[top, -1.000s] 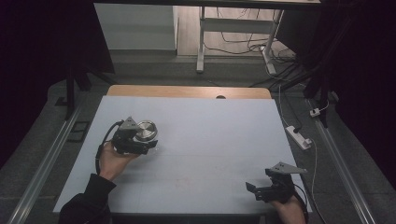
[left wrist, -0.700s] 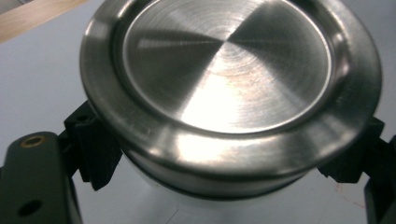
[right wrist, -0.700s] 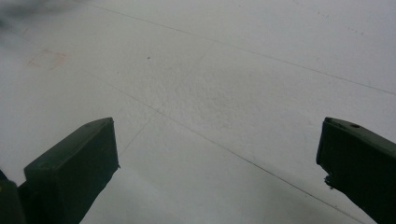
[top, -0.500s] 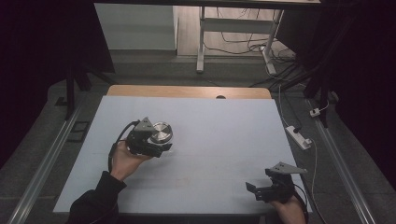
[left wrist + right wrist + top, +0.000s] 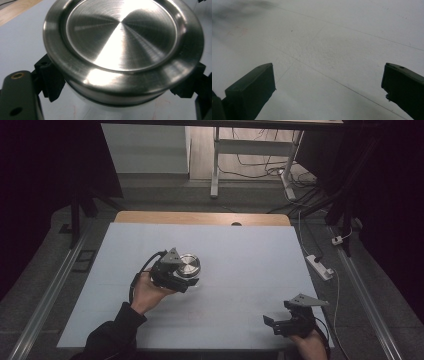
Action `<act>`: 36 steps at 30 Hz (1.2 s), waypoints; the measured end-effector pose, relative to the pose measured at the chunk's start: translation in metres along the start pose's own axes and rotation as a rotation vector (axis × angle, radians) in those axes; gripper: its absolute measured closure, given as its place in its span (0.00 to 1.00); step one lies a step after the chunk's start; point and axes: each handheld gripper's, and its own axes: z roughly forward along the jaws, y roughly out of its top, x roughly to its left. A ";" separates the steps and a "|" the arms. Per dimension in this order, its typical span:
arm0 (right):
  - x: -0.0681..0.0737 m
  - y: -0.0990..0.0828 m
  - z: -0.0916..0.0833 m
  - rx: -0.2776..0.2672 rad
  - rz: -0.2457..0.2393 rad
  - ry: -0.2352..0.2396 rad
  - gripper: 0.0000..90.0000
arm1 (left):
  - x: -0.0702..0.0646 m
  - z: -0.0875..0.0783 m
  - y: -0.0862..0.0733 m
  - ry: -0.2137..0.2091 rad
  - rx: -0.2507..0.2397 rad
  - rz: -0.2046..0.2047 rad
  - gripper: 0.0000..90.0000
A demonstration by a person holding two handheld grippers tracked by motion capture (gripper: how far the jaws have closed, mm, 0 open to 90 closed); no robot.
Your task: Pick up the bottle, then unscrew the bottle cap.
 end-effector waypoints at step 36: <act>0.003 0.001 0.000 0.002 -0.033 -0.004 0.00 | -0.039 0.010 0.005 -0.105 -0.002 0.061 0.17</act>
